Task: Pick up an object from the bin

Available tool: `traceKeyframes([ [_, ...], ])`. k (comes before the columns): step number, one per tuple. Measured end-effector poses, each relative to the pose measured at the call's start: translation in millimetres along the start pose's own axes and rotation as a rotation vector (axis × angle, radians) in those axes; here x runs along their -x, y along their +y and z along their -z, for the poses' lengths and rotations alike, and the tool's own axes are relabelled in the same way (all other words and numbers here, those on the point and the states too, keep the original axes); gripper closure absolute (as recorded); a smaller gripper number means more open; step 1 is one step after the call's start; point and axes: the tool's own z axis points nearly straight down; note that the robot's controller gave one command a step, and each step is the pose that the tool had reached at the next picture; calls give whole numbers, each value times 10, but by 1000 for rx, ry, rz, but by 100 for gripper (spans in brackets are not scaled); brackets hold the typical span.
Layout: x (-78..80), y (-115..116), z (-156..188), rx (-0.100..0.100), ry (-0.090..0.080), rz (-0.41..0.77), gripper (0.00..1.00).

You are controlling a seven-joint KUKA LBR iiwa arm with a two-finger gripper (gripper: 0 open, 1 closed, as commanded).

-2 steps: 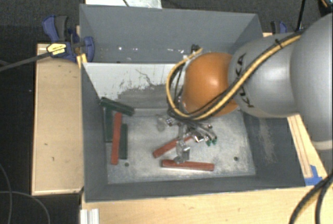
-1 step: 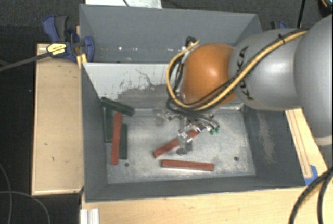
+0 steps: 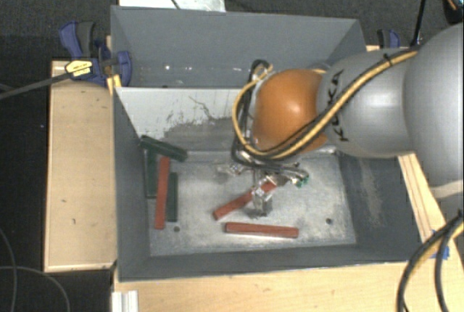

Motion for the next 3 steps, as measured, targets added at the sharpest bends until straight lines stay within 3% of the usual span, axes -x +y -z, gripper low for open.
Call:
traceKeyframes([
  [1, 6, -1, 6, 0, -1, -5, 0],
  [2, 5, -2, 7, 0, -1, -7, 100],
  [3, 16, -6, 149, -2, -5, -11, 100],
])
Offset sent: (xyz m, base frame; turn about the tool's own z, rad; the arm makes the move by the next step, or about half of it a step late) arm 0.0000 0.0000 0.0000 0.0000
